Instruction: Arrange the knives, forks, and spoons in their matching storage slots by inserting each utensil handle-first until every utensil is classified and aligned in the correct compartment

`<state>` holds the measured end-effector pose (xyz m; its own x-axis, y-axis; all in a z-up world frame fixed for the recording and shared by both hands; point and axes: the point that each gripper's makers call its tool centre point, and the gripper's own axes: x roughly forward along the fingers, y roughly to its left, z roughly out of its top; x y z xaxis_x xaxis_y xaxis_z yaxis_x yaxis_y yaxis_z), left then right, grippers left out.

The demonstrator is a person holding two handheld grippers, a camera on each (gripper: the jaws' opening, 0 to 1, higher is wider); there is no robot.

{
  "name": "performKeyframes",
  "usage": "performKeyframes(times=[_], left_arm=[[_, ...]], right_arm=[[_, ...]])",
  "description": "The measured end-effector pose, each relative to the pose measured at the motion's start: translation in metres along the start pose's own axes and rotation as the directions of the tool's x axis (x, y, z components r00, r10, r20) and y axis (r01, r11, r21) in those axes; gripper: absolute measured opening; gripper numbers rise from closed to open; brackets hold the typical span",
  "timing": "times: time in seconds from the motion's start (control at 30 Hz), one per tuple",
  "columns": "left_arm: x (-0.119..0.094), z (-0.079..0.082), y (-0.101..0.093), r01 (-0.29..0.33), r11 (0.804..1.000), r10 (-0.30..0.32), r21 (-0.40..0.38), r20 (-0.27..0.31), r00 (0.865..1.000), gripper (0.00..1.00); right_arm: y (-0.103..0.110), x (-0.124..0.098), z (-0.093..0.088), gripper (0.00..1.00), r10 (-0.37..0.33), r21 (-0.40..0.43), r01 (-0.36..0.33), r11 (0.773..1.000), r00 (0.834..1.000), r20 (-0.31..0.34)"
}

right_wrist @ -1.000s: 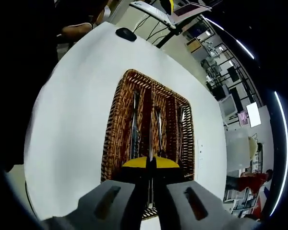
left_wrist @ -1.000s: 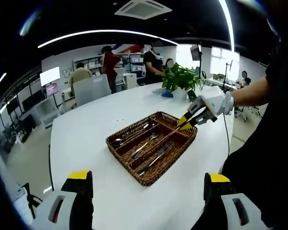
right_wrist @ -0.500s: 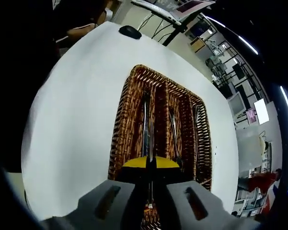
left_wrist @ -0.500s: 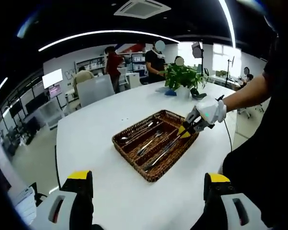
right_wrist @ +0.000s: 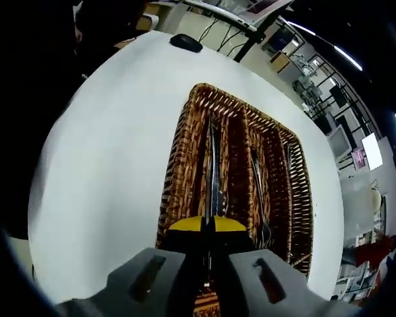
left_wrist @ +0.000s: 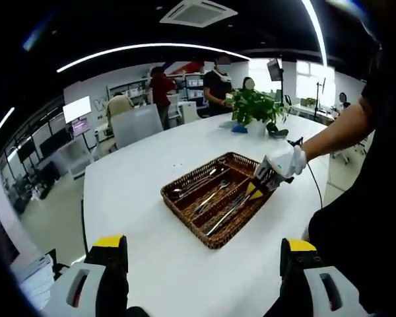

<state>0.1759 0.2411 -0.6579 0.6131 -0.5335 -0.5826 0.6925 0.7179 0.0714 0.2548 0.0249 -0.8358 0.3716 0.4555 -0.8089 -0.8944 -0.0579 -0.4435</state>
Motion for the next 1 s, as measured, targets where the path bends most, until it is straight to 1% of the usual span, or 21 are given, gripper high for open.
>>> performKeyframes(times=[0.07,0.2,0.27,0.3,0.43,0.5,0.53,0.57,0.6,0.67,0.83,1.0], left_arm=[[0.000,0.000,0.001,0.000,1.000,0.000,-0.003,-0.001,1.000,1.00],[0.002,0.000,0.003,0.000,1.000,0.000,-0.002,0.001,1.000,1.00],[0.005,0.001,0.003,0.002,1.000,-0.002,0.000,0.000,1.000,1.00],[0.006,0.001,0.001,0.006,1.000,-0.006,0.001,0.000,1.000,1.00],[0.008,0.002,-0.001,0.014,1.000,-0.014,0.003,0.001,1.000,1.00],[0.008,0.001,-0.001,0.014,1.000,-0.014,0.002,-0.001,1.000,1.00],[0.008,0.002,-0.001,0.017,1.000,-0.017,0.000,0.000,1.000,1.00],[0.008,0.002,-0.001,0.017,1.000,-0.017,0.000,0.001,1.000,1.00],[0.008,0.004,0.000,0.015,1.000,-0.015,0.008,0.005,1.000,1.00],[0.008,0.008,0.001,0.013,1.000,-0.013,0.005,0.013,1.000,1.00],[0.008,0.009,0.003,0.011,1.000,-0.011,0.001,0.021,1.000,1.00],[0.010,0.009,0.000,0.018,1.000,-0.018,0.001,0.021,1.000,1.00]], right_arm=[[0.002,0.001,-0.001,0.00,0.018,0.014,-0.018,1.000,1.000,-0.006],[0.002,0.009,-0.009,0.00,0.046,0.026,-0.045,0.999,0.998,-0.053],[0.001,0.011,-0.009,0.00,0.044,0.018,-0.043,0.999,0.997,-0.059],[0.001,0.013,-0.011,0.00,0.051,0.029,-0.049,0.998,0.996,-0.068],[0.002,0.014,-0.012,0.00,0.074,0.046,-0.071,0.996,0.995,-0.066],[0.007,0.018,-0.015,0.01,0.124,0.112,-0.117,0.987,0.990,-0.059],[0.007,0.020,-0.016,0.01,0.136,0.124,-0.129,0.984,0.989,-0.052],[0.007,0.021,-0.017,0.01,0.137,0.121,-0.129,0.984,0.989,-0.054],[0.008,0.024,-0.022,0.01,0.147,0.112,-0.138,0.984,0.987,-0.073],[0.009,0.025,-0.021,0.01,0.146,0.089,-0.140,0.986,0.987,-0.069],[0.010,0.022,-0.021,0.02,0.158,0.096,-0.153,0.984,0.986,-0.055],[0.009,0.020,-0.021,0.02,0.153,0.143,-0.145,0.979,0.987,-0.043]])
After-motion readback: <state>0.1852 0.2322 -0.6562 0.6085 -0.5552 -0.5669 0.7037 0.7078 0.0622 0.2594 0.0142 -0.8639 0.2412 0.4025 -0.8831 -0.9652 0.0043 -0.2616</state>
